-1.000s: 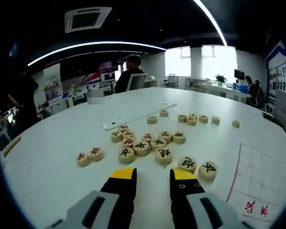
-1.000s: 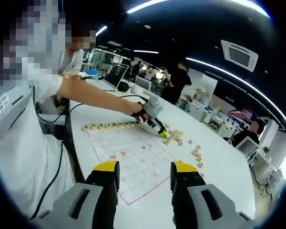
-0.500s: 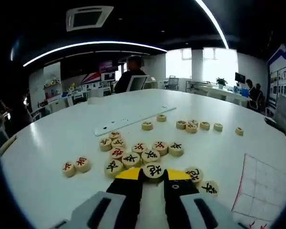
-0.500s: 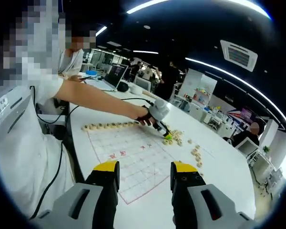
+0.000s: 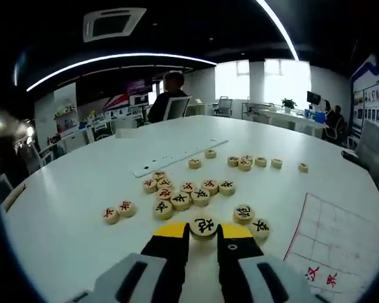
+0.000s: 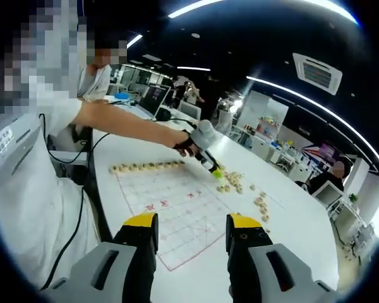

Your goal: Pick up the chess pieces one by one and place each piece onto its starting position on the chessboard, setting the pieces on their correct points until all the chess pieces are arranged in the starting layout

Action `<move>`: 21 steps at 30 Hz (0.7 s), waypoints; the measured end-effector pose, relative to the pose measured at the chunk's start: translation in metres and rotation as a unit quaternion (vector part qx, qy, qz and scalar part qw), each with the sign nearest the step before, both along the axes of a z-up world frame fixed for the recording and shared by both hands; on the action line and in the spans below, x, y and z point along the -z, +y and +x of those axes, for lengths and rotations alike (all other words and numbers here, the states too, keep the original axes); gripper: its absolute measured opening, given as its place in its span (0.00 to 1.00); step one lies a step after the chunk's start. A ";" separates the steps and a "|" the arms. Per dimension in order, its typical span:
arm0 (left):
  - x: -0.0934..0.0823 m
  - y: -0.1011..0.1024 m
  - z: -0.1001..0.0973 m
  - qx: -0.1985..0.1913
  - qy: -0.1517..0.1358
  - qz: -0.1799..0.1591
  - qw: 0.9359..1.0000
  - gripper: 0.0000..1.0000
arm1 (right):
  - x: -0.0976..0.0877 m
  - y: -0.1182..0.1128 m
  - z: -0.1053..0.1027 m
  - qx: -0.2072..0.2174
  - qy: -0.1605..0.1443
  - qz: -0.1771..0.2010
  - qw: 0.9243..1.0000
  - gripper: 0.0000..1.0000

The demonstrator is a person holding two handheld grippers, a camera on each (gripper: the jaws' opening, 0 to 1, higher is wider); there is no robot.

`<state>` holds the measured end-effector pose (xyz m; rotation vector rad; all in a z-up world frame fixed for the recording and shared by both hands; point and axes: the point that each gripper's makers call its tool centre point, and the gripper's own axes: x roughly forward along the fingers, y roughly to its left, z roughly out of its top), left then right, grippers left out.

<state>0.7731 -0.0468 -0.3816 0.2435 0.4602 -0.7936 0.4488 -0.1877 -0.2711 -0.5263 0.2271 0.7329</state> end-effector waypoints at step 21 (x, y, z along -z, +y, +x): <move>-0.013 0.027 -0.109 0.101 0.005 0.000 0.995 0.20 | 0.001 0.002 0.000 -0.001 0.002 -0.003 1.000 0.44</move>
